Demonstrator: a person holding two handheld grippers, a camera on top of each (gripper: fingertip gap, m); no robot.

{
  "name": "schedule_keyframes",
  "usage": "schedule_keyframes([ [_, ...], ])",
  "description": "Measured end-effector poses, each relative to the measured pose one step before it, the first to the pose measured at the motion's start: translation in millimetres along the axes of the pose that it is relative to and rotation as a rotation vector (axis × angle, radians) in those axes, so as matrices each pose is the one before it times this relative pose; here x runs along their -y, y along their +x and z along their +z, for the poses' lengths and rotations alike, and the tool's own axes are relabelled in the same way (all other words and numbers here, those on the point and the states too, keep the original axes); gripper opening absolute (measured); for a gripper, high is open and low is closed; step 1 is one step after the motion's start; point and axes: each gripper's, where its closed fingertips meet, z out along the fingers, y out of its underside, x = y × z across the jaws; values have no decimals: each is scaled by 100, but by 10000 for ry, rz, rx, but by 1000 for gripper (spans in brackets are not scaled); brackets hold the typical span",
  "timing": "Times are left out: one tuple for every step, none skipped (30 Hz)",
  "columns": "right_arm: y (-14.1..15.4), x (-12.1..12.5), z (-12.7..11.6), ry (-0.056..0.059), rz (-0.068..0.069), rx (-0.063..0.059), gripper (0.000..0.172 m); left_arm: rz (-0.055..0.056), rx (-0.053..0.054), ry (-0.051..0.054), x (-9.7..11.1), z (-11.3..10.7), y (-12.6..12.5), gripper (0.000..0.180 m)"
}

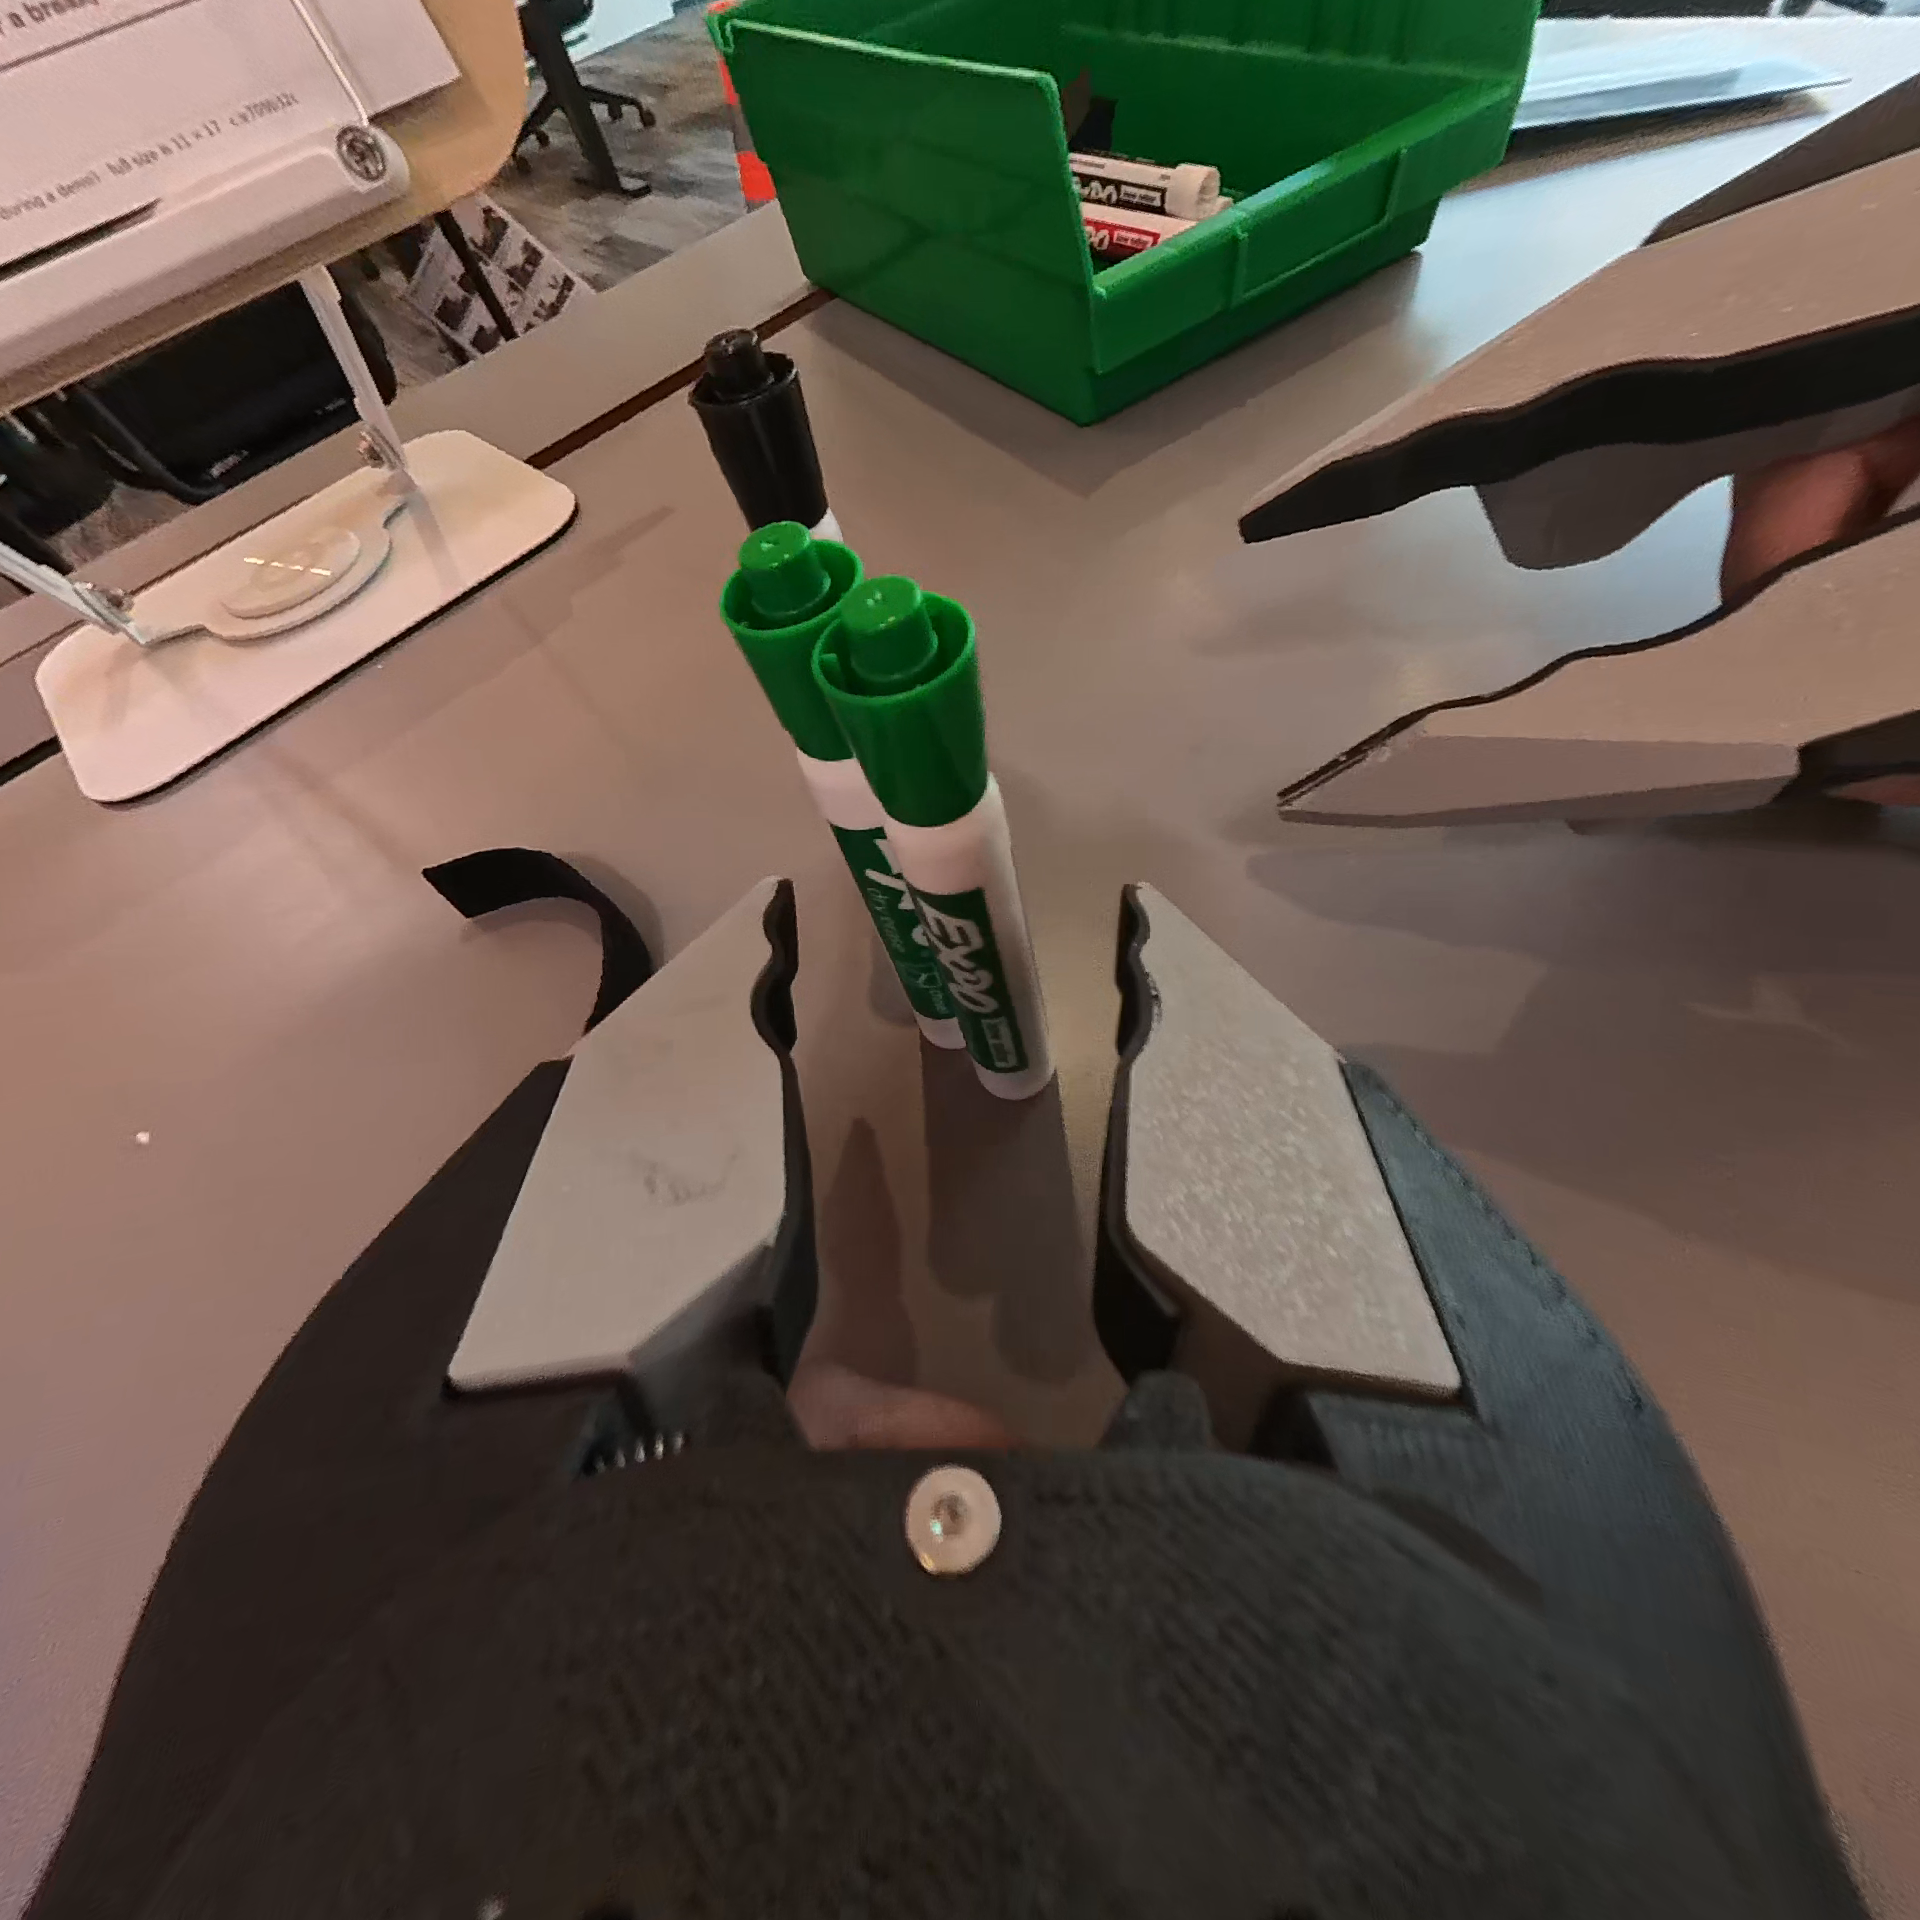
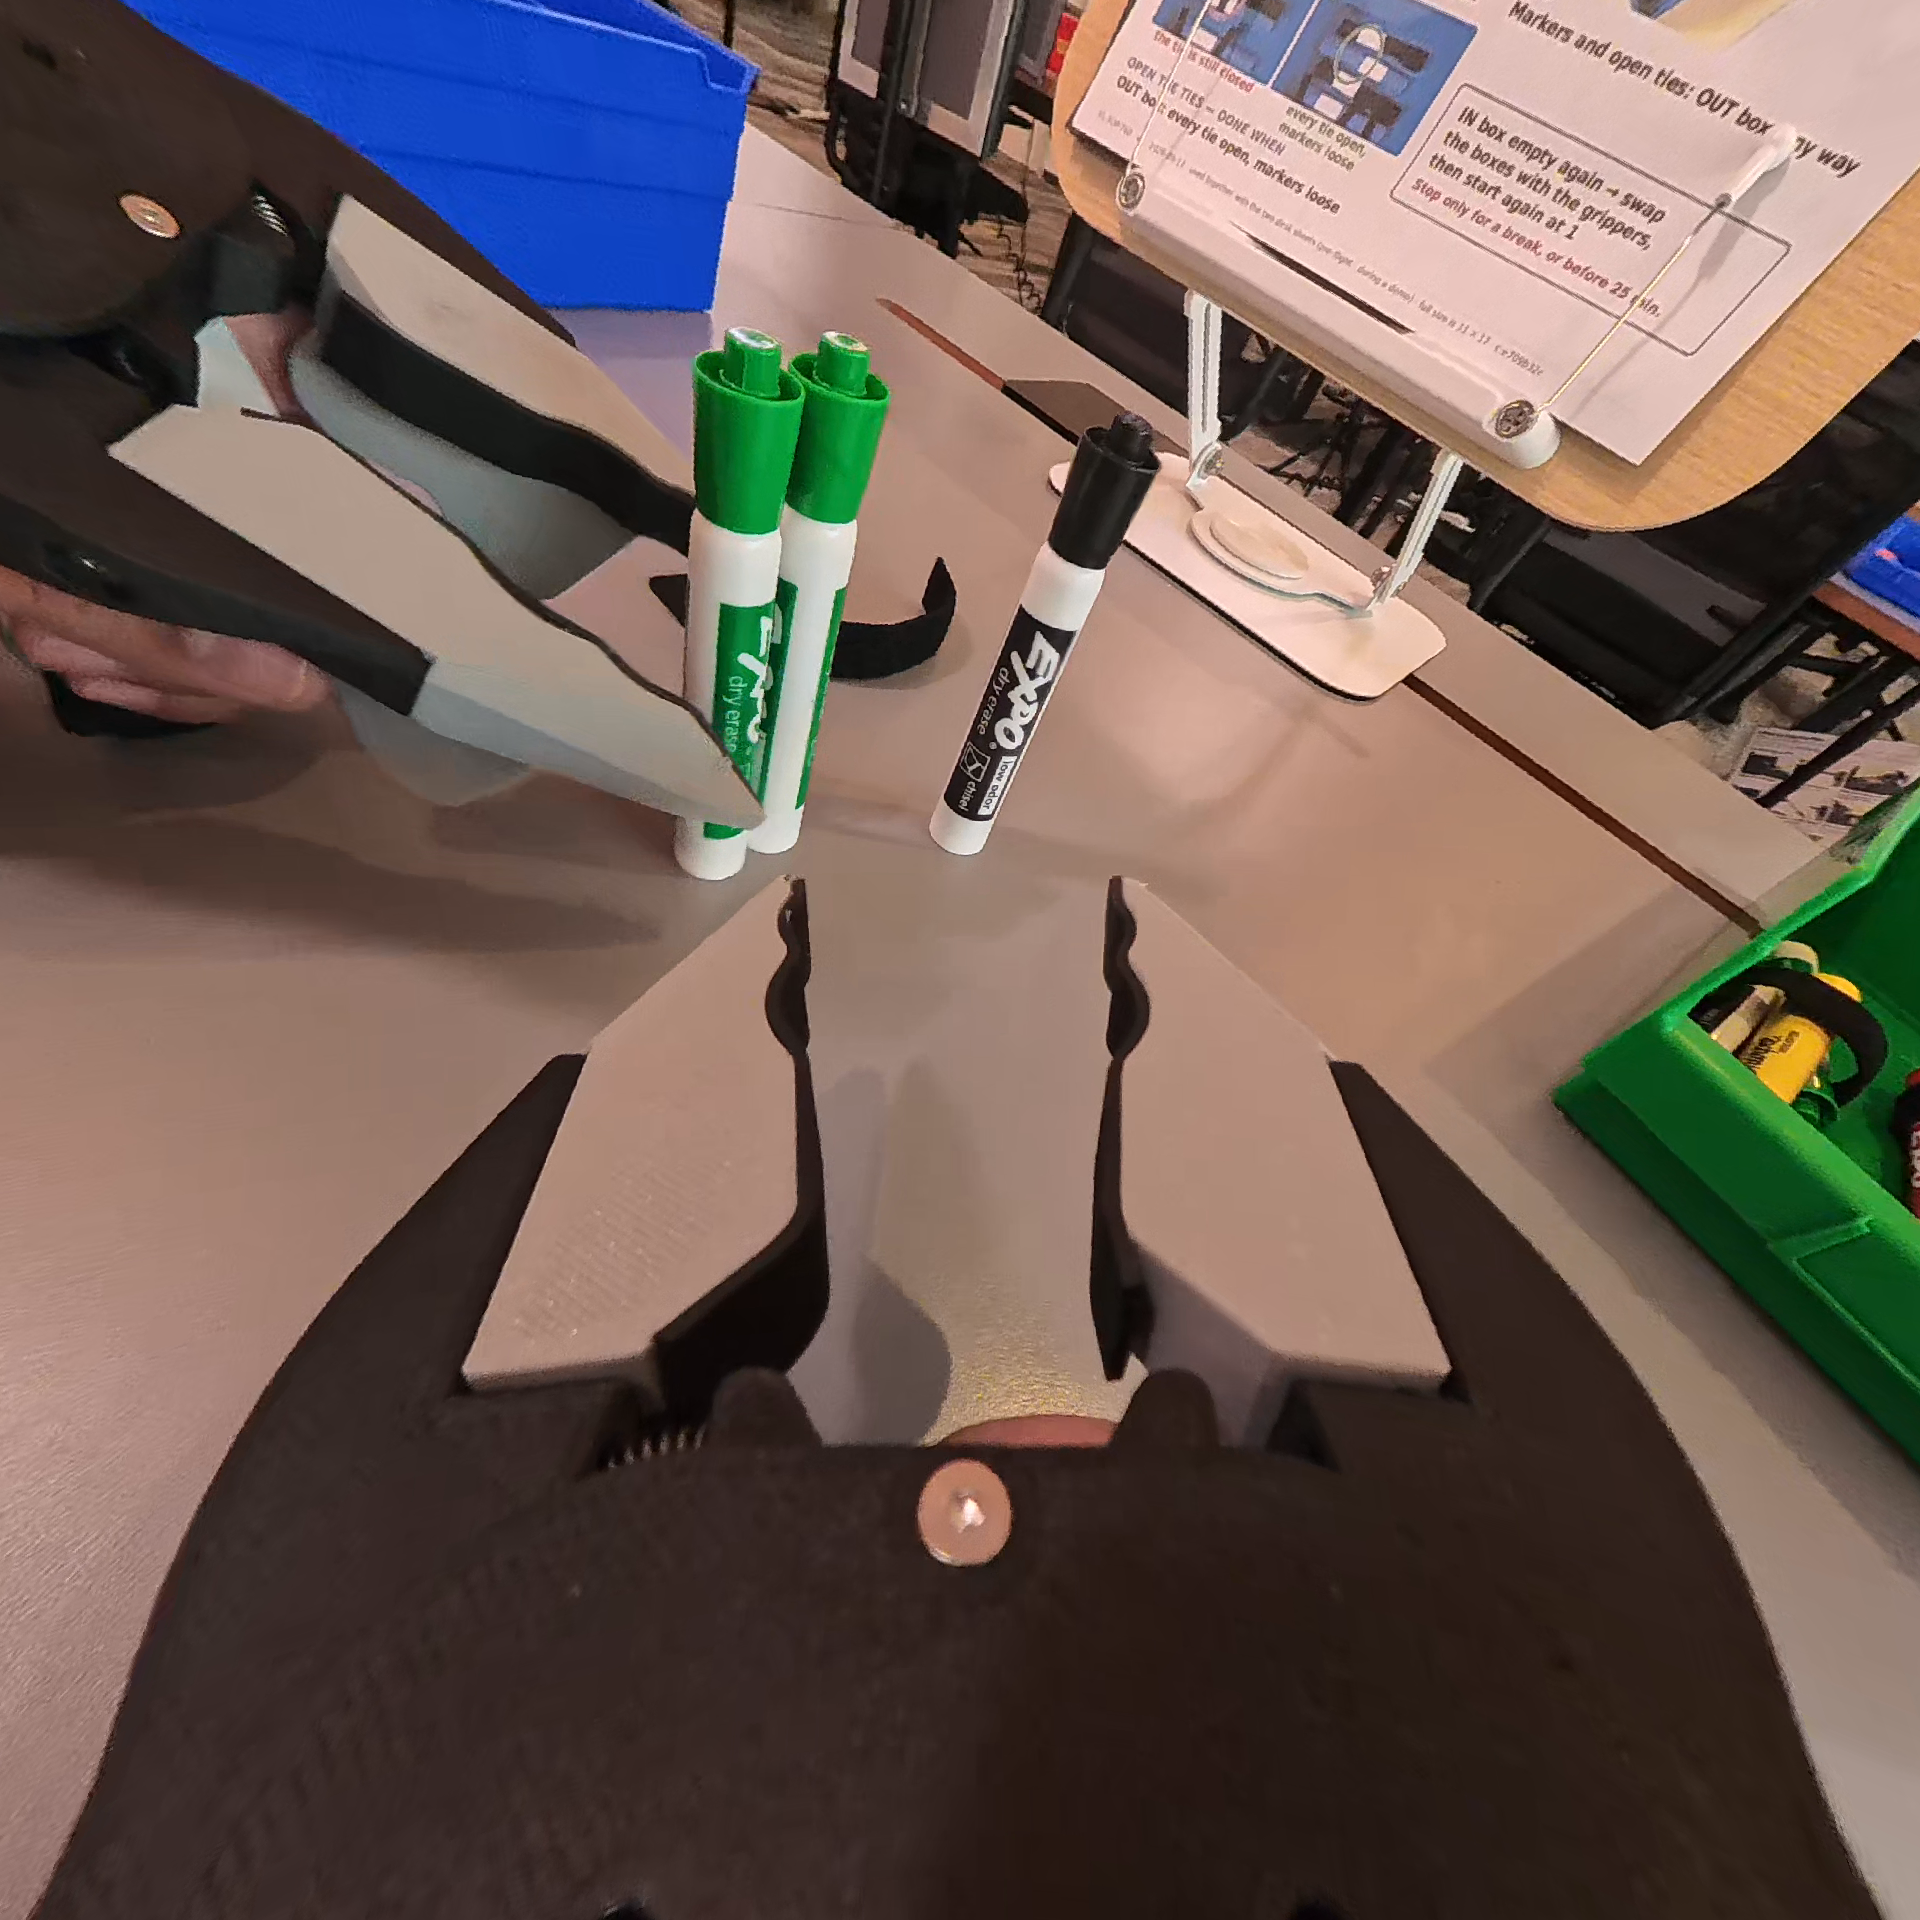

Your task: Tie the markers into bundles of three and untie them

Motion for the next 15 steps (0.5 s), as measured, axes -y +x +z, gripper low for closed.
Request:
schedule_keyframes([
  [-69, 10, -25, 21, 76, 101, 54, 104, -199, 66, 71, -157, 179, 60],
  [-49, 24, -42, 30, 78, 94, 54, 129, -308, 76, 75, -190, 296, 61],
  [-35, 49, -43, 44, 76, 91, 54, 146, -276, 117, 101, -207, 191, 61],
  [-103, 41, -29, 48, 86, 156, 54, 217, -258, 131, 137, -214, 116, 61],
  [-133, 8, 3, 17, 122, 220, 55, 299, -312, 140, 134, -198, 139, 61],
  [-115, -35, 33, -10, 175, 263, 55, 280, -329, 110, 43, -173, 70, 61],
  [-185, -35, 72, -14, 214, 365, 55, 188, -256, 56, -49, -85, -173, 61],
  [-185, -12, 60, 6, 218, 420, 55, 125, -296, 41, -85, 3, -210, 61],
  [9, 45, 30, 36, 207, 310, 55, 65, -381, 65, -84, 71, -144, 62],
  [80, 142, -23, 107, 148, 247, 55, -49, -345, 79, -51, 107, -246, 62],
  [-121, 291, -28, 186, 56, 327, 55, -110, -403, 63, -24, 151, -148, 62],
  [-132, 258, -4, 146, -82, 305, 53, -65, -501, 82, 33, 171, 94, 62],
  [138, 63, 82, 0, -227, 143, 52, 11, -483, 115, 60, 166, 150, 62],
  [110, -21, 149, -92, -230, 196, 53, 56, -392, 119, 68, 158, 85, 62],
  [-94, 108, 153, -35, -131, 362, 54, 38, -340, 82, 44, 130, 47, 62],
])
